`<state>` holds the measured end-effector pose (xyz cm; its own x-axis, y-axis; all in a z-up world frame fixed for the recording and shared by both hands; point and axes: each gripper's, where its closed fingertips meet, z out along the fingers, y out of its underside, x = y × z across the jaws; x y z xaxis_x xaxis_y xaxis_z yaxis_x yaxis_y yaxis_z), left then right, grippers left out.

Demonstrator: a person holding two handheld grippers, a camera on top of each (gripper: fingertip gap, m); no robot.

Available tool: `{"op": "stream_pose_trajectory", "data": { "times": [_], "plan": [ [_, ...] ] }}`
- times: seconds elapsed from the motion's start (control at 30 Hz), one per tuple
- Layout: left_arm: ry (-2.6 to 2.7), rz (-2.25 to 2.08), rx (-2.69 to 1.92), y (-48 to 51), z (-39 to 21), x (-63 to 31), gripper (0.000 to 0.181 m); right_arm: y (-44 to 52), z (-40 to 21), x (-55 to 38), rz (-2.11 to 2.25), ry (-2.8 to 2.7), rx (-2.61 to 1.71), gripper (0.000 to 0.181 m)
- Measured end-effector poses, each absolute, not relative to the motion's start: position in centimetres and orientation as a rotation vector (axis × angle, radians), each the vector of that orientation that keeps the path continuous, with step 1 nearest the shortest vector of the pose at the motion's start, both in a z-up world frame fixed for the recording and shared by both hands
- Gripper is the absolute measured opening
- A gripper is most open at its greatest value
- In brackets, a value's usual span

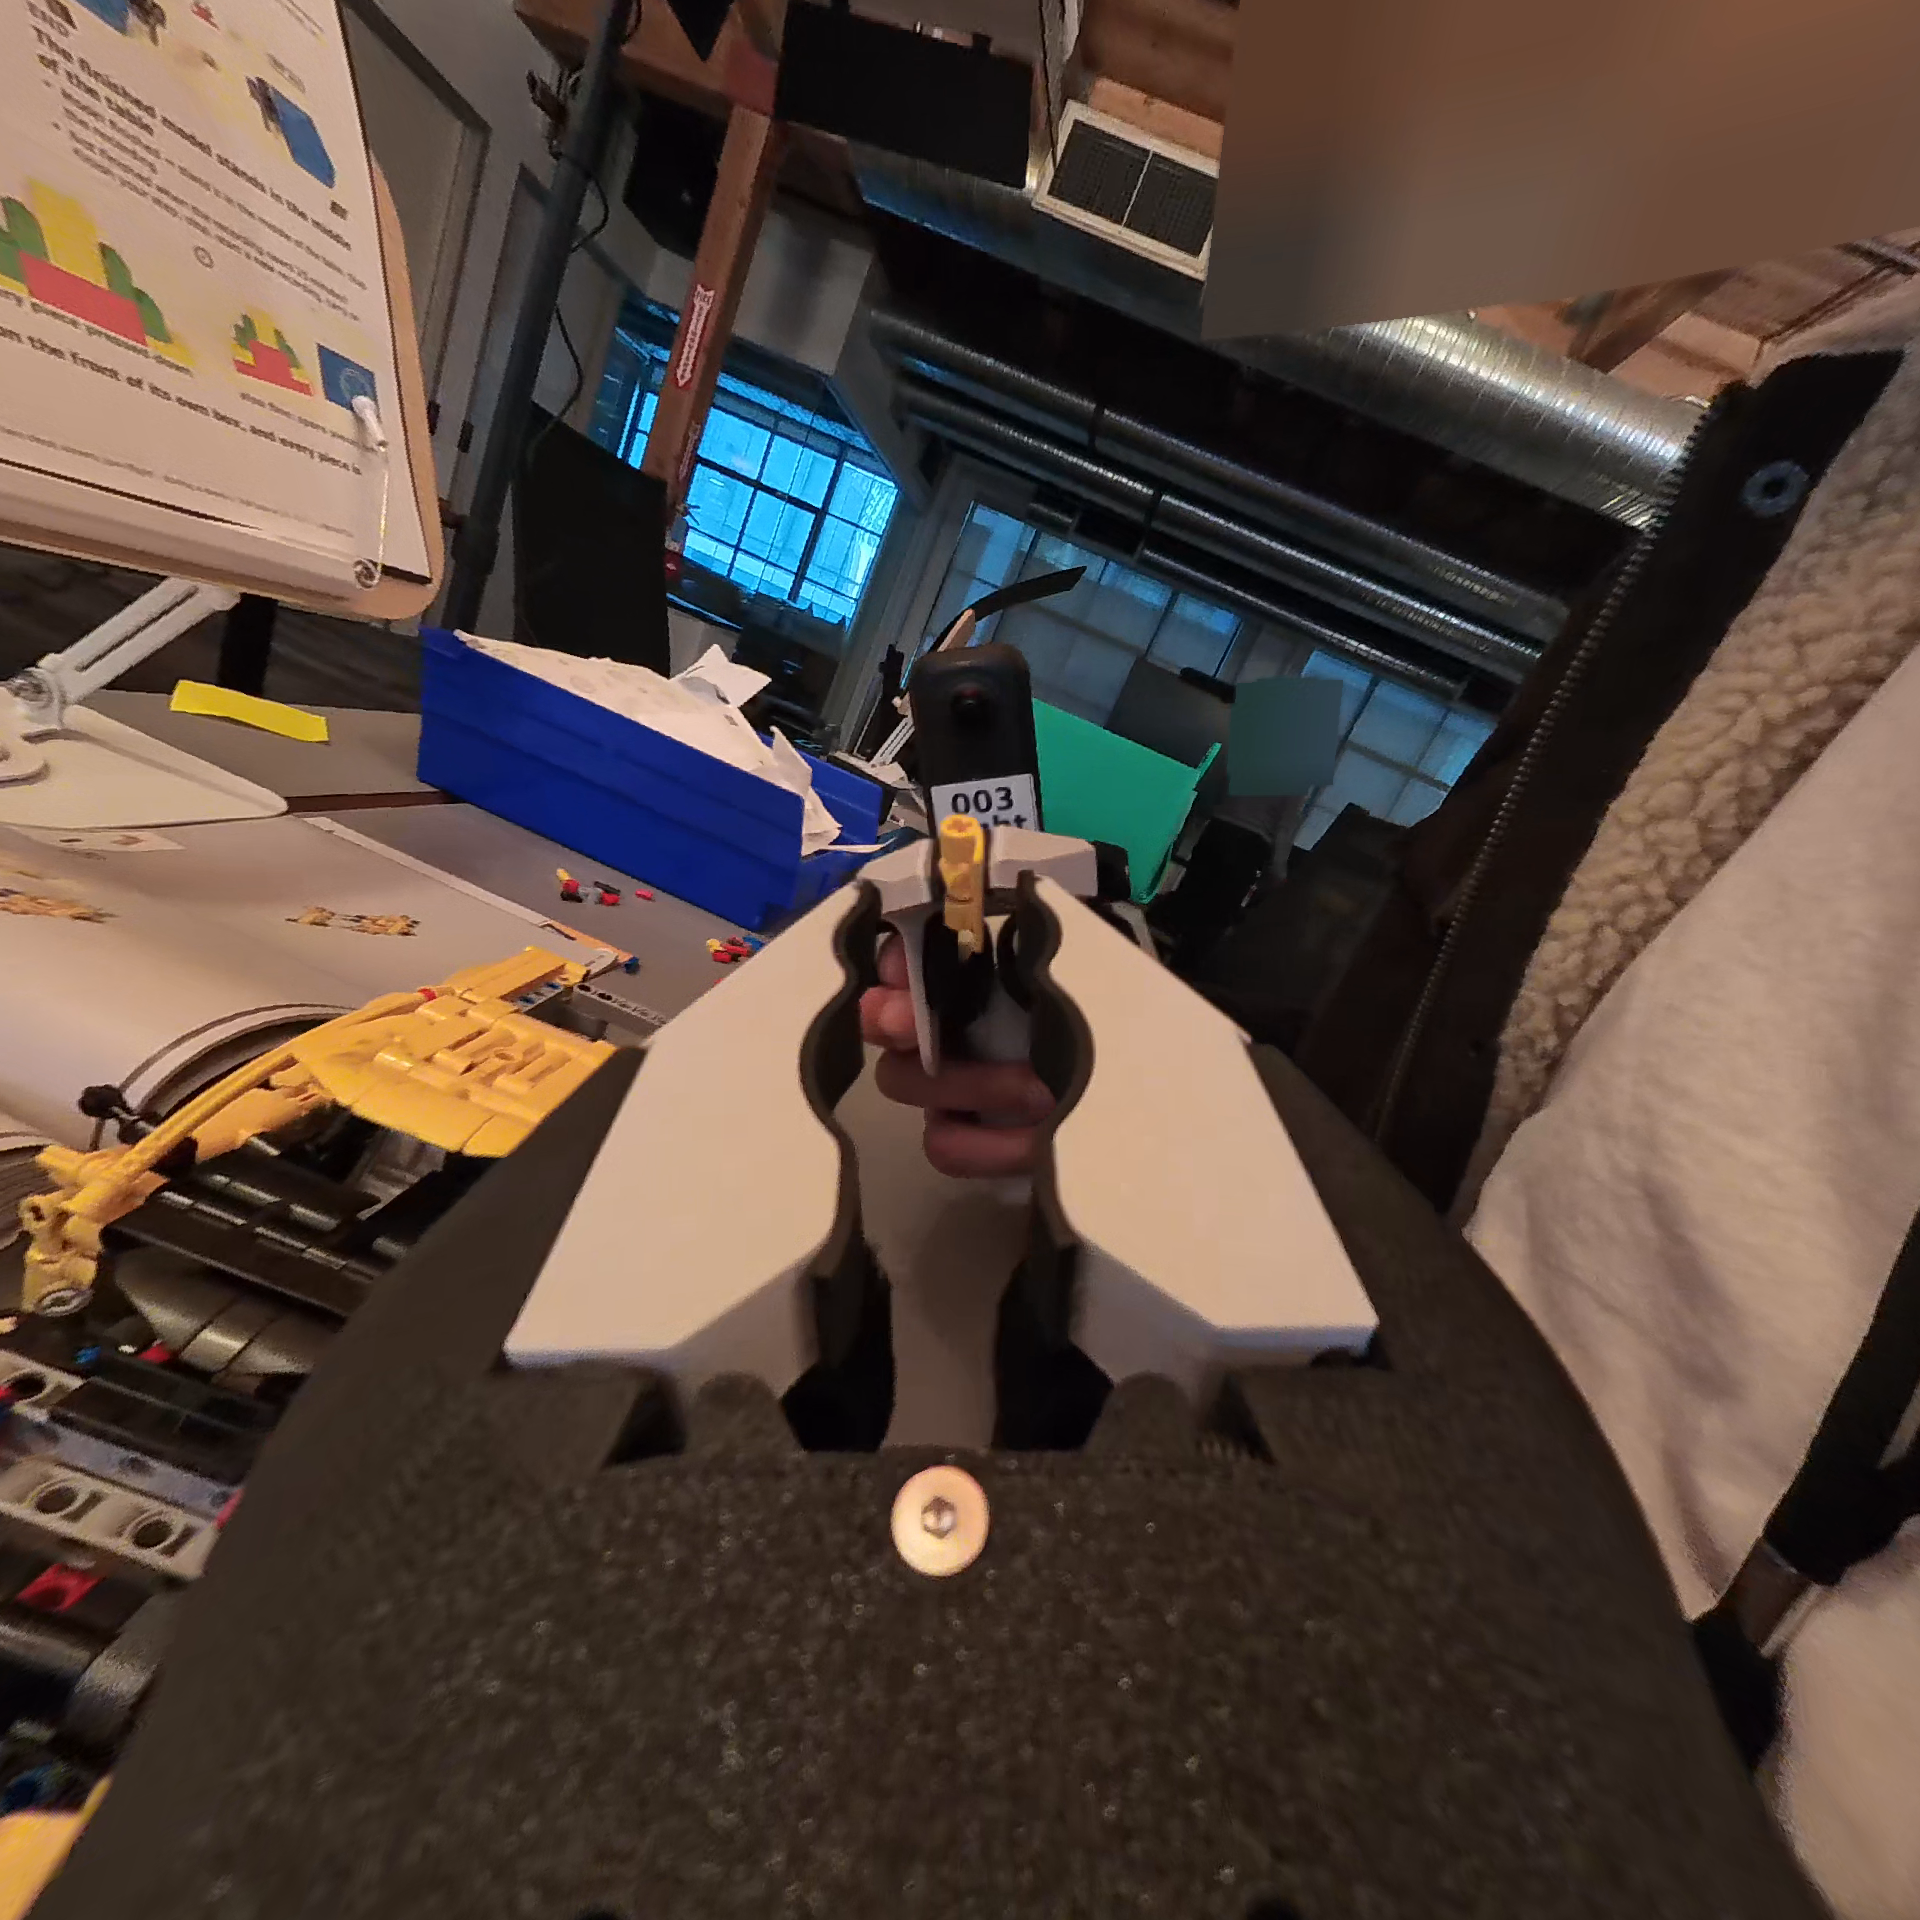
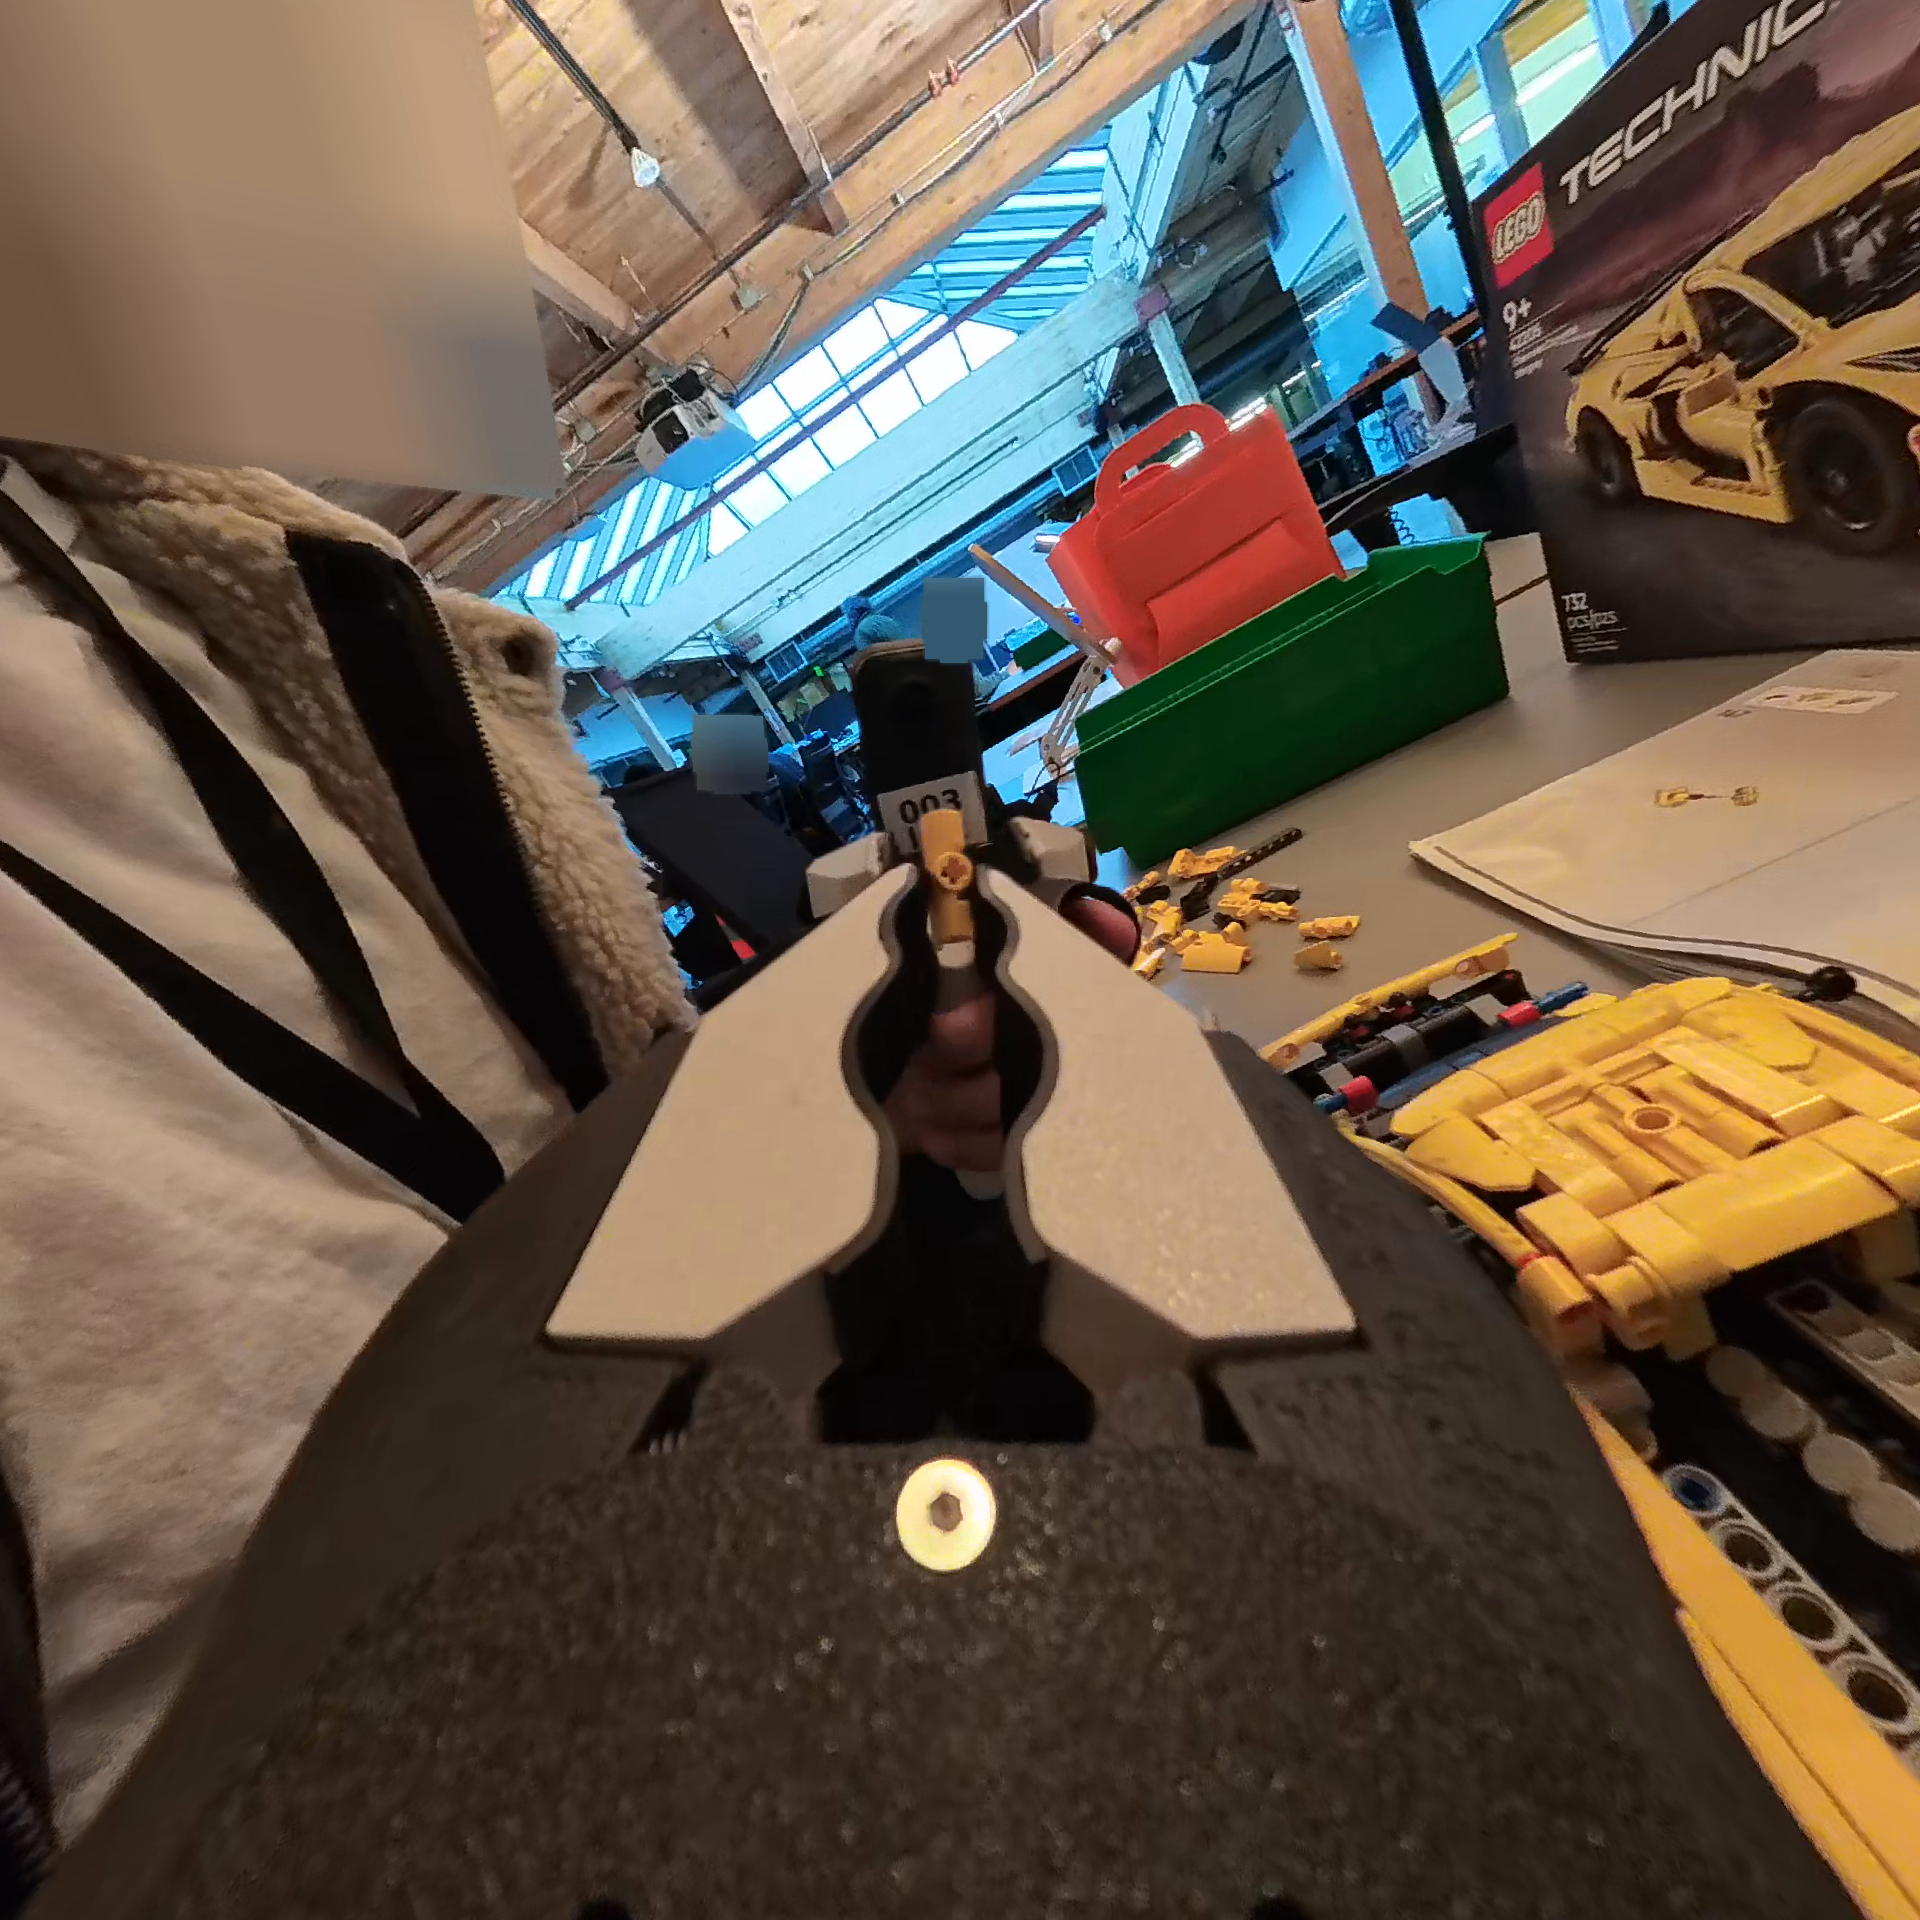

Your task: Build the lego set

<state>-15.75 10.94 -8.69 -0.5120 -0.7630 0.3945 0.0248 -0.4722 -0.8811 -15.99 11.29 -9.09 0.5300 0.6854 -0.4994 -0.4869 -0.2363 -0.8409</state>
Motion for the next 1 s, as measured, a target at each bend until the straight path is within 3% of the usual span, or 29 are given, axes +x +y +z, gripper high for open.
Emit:
{"op": "stream_pose_trajectory", "data": {
  "times": [0.33, 0.4, 0.63, 0.77, 0.83, 1.0],
  "plan": [
    [1.263, -2.029, -1.121, 10.5, -9.2, -16.1, 0.014, 11.4, -9.9, -16.7, 1.12, -0.192, -1.483, 0.006],
    [1.285, -1.901, -1.089, 10.9, -9.4, -16.1, 0.001, 11.4, -10.4, -16.3, 1.147, -0.165, -1.495, 0.022],
    [1.587, -1.254, -0.842, 10.9, -11.5, -15.9, 0.001, 11.5, -12.1, -16.5, 1.384, -0.018, -1.602, 0.039],
    [1.769, -0.95, -0.68, 10.5, -13.3, -15.8, 0.001, 11.7, -12.9, -16.3, 1.443, 0.058, -1.645, 0.038],
    [1.791, -0.907, -0.657, 10.4, -13.4, -15.7, 0.001, 11.7, -13.8, -16.5, 1.435, 0.055, -1.694, 0.026],
    [1.809, -0.913, -0.643, 10.1, -13.3, -15.8, 0.001, 11.4, -13.8, -16.6, 1.466, 0.053, -1.686, 0.023]
  ]
}}
